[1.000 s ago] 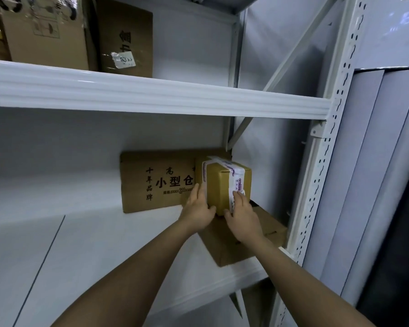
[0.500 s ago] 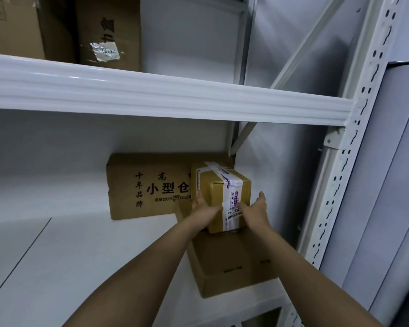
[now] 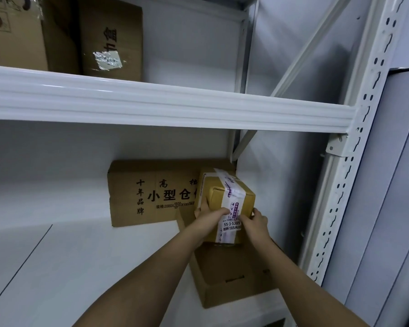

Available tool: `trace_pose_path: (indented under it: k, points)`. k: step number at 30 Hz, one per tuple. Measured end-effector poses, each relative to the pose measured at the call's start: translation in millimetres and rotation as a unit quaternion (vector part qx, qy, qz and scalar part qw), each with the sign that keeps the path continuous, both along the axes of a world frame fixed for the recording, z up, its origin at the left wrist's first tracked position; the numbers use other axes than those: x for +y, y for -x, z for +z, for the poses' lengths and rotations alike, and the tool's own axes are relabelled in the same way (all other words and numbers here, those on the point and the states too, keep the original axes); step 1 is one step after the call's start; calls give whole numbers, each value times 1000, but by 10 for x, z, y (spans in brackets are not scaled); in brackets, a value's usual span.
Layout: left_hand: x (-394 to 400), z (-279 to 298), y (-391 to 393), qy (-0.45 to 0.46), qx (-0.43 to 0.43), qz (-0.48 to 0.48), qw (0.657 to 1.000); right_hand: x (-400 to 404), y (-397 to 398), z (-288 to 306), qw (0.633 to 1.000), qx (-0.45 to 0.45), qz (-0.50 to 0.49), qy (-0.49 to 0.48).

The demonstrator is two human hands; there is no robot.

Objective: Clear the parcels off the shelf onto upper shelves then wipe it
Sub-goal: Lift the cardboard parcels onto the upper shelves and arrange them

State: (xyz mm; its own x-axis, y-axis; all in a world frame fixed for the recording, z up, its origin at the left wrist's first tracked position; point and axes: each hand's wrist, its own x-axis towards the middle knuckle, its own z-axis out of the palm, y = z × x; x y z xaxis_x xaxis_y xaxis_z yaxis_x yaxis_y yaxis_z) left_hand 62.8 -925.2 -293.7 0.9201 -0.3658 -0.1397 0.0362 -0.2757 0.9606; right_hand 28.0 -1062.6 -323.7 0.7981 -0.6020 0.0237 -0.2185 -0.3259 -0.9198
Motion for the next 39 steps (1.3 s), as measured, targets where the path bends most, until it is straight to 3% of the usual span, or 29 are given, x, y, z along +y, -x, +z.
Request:
trace_pose_path:
  k: [5,8,15,24,33,39]
  points:
    - [170,49,121,-13,10,32,999,187,170,28,999,-40,-21,27]
    - [313,71,197,5,-12,38,999,346,270,53,995,-95,-1,-19]
    - [831,180,460,99,-66,13,993,855,567,97,981,-190,15,-20]
    - [1611,171,747,215,-112,-38,969,1646,877,239,969,-243,-30,11]
    - [1997,278,1048,268,-105,-80,955,2096,1326,533,956,-293,6,-10]
    - [1967,428,1313,266,-129,-102,950,2115,1657,637,948,-314,-42,1]
